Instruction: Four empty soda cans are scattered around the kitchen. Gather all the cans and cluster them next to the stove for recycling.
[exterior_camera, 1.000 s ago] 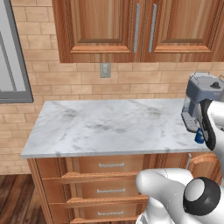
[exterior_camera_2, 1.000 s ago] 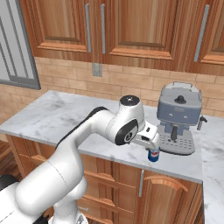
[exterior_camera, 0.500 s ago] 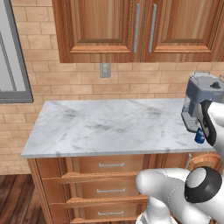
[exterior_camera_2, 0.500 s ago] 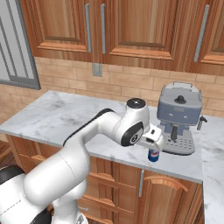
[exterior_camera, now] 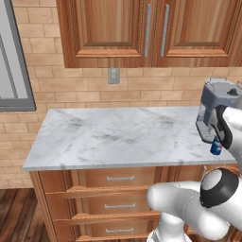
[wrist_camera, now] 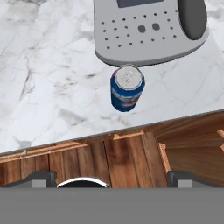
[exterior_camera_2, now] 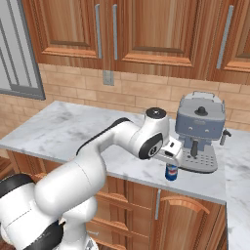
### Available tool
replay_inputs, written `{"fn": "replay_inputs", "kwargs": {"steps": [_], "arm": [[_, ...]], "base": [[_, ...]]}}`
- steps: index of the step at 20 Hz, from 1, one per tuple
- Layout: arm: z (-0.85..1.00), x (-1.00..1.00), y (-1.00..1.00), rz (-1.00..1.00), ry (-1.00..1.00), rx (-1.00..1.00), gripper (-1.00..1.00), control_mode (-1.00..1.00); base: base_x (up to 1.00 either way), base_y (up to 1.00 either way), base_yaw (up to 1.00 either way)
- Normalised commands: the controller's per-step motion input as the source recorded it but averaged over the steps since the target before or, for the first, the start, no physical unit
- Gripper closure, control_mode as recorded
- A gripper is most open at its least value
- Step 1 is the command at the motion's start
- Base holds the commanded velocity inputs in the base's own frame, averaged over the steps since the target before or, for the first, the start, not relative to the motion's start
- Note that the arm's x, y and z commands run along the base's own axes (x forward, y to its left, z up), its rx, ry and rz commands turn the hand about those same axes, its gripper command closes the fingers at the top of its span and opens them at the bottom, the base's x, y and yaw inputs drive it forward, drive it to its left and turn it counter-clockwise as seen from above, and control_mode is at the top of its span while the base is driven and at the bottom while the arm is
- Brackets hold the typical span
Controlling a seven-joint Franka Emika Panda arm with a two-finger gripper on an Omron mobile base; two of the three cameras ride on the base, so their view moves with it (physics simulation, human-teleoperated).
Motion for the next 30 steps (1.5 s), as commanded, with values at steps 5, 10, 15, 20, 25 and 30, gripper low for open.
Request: {"fn": "replay_inputs", "kwargs": {"steps": [5, 10, 15, 20, 25, 30], "arm": [[-0.12, 0.19, -0.07, 0.0, 0.01, 0.02, -1.0, -1.0], [-0.18, 0.22, -0.1, 0.0, 0.02, 0.02, -1.0, -1.0], [-0.14, 0.19, -0.11, 0.0, 0.01, 0.01, -1.0, -1.0], [-0.09, 0.1, -0.16, 0.0, 0.02, 0.02, -1.0, -1.0], [-0.09, 0.09, -0.18, 0.0, 0.01, 0.03, -1.0, -1.0], [-0.12, 0.1, -0.07, 0.0, 0.01, 0.02, -1.0, -1.0]], "base": [[0.0, 0.0, 0.0], [0.0, 0.0, 0.0], [0.0, 0.0, 0.0], [0.0, 0.0, 0.0], [0.0, 0.0, 0.0], [0.0, 0.0, 0.0]]}}
